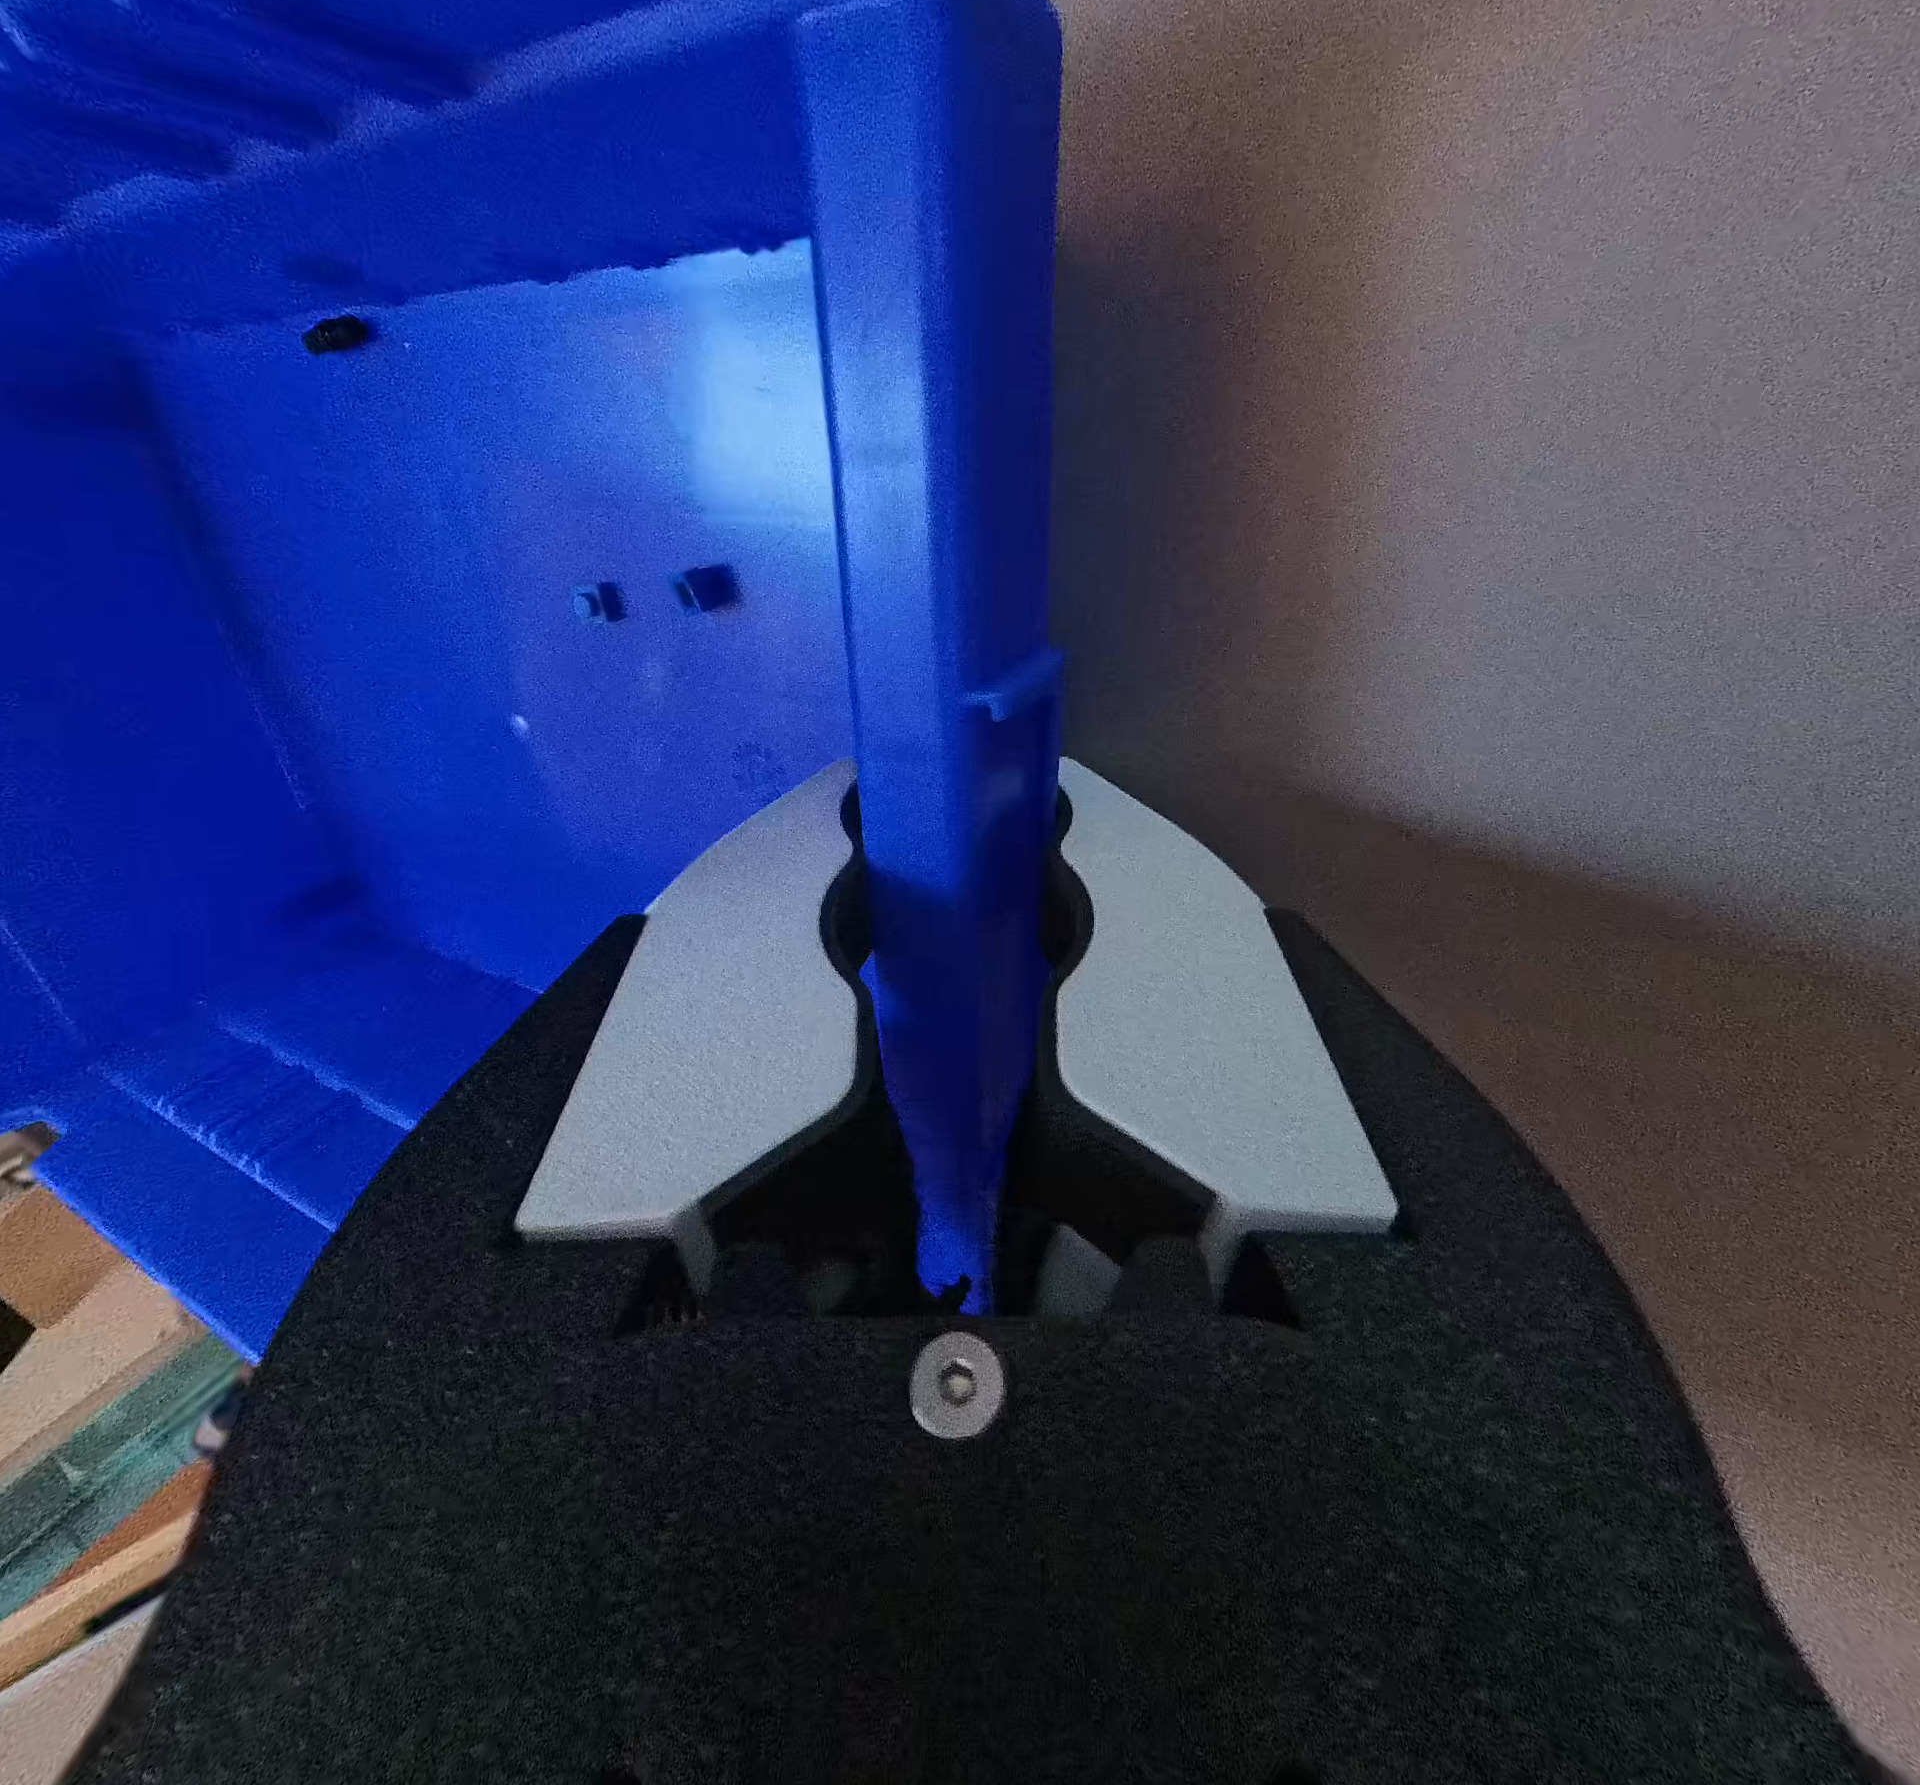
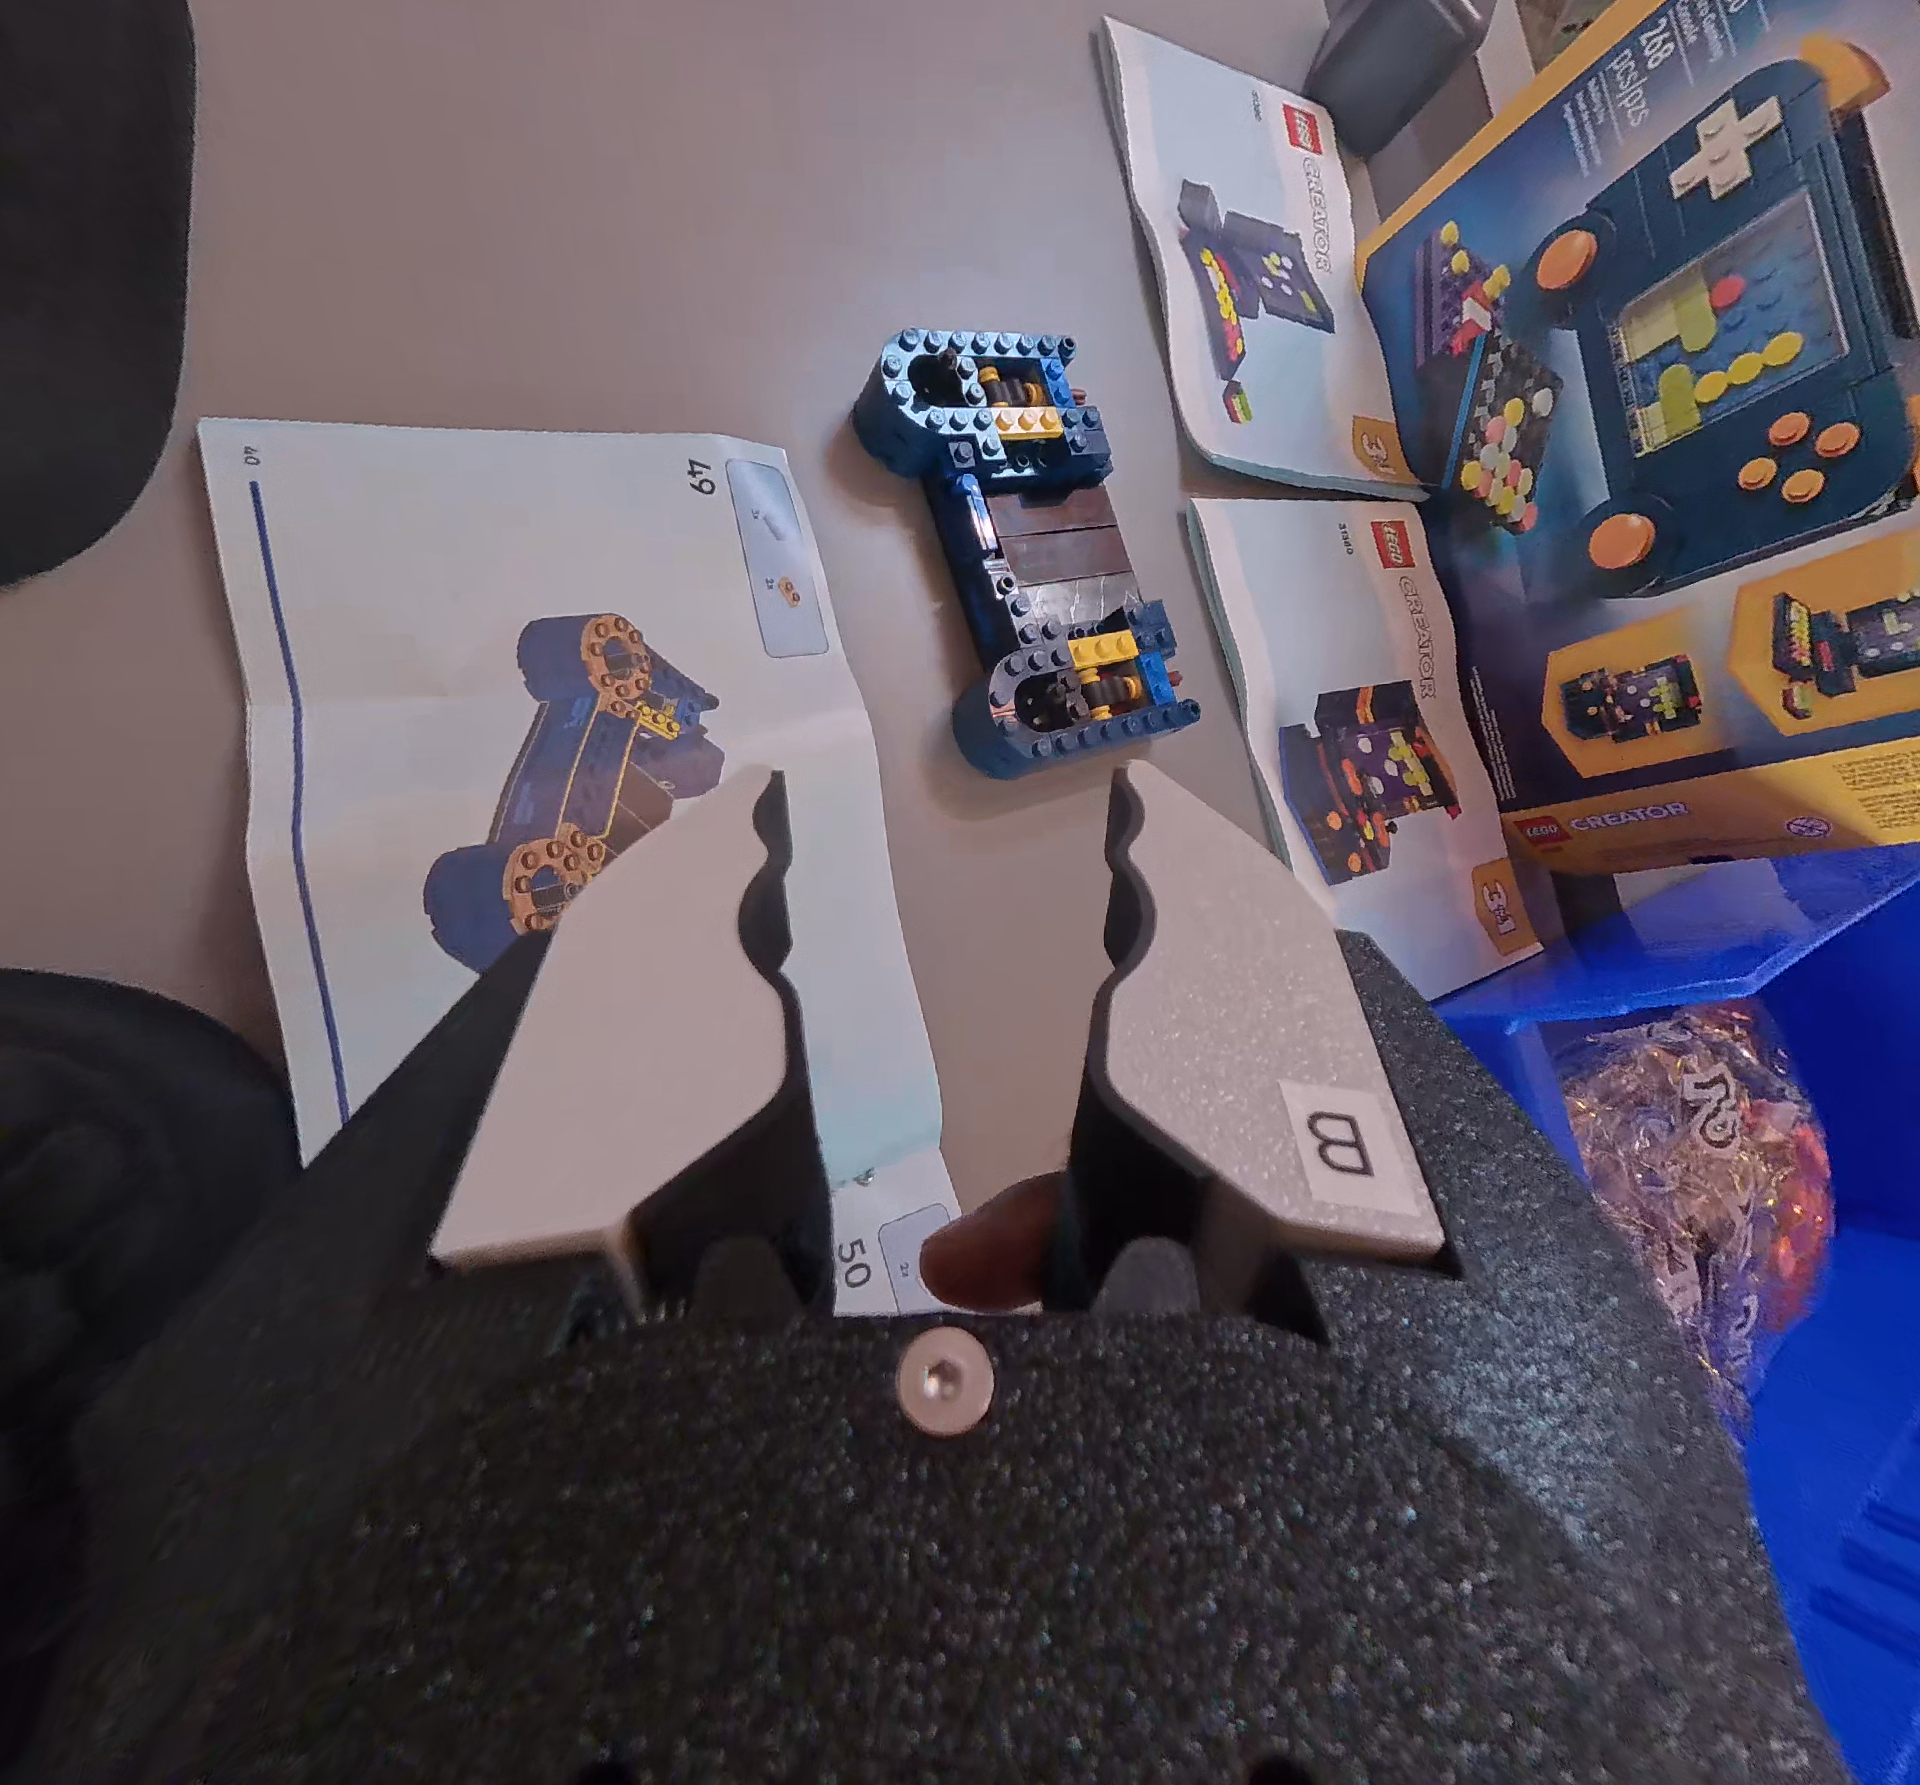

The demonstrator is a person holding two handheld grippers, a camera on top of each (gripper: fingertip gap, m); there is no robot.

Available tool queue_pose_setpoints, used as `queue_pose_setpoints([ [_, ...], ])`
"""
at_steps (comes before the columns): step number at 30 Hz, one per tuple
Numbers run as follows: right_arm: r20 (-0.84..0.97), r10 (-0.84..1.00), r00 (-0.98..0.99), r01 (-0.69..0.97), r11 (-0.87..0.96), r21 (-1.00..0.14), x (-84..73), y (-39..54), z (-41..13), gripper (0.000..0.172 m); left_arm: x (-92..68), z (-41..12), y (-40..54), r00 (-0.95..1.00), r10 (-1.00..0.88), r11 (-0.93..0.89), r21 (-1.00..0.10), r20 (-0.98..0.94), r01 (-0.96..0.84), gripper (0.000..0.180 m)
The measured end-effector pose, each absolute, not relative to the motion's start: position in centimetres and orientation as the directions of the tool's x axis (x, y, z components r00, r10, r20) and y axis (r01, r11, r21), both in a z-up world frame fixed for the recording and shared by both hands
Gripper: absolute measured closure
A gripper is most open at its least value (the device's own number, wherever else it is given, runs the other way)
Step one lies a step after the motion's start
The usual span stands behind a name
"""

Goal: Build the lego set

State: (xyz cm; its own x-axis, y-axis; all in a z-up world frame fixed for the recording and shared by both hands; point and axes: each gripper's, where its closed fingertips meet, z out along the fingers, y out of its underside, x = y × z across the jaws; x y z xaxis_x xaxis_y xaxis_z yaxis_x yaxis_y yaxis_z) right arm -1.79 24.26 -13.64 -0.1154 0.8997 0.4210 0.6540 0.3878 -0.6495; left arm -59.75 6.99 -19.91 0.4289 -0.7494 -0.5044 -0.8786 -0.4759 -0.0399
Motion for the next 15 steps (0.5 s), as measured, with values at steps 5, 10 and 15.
queue_pose_setpoints([
  [5,0.41,0.904,-0.122,0.636,0.388,-0.667,-1.9,24.0,-14.2,0.113,-53.3,-20.1,4.0,0.389,-0.806,-0.396,-0.082,-0.445,-0.914,0.153],
  [10,0.41,0.905,-0.116,0.614,0.389,-0.686,-0.9,23.7,-14.4,0.113,-46.6,-20.1,0.0,0.414,-0.815,-0.397,-0.128,-0.406,-0.909,0.153],
  [15,0.397,0.915,-0.078,0.604,0.36,-0.711,0.9,24.1,-14.4,0.114,-41.4,-17.8,-2.8,0.484,-0.731,-0.45,-0.194,-0.481,-0.872,0.152],
])
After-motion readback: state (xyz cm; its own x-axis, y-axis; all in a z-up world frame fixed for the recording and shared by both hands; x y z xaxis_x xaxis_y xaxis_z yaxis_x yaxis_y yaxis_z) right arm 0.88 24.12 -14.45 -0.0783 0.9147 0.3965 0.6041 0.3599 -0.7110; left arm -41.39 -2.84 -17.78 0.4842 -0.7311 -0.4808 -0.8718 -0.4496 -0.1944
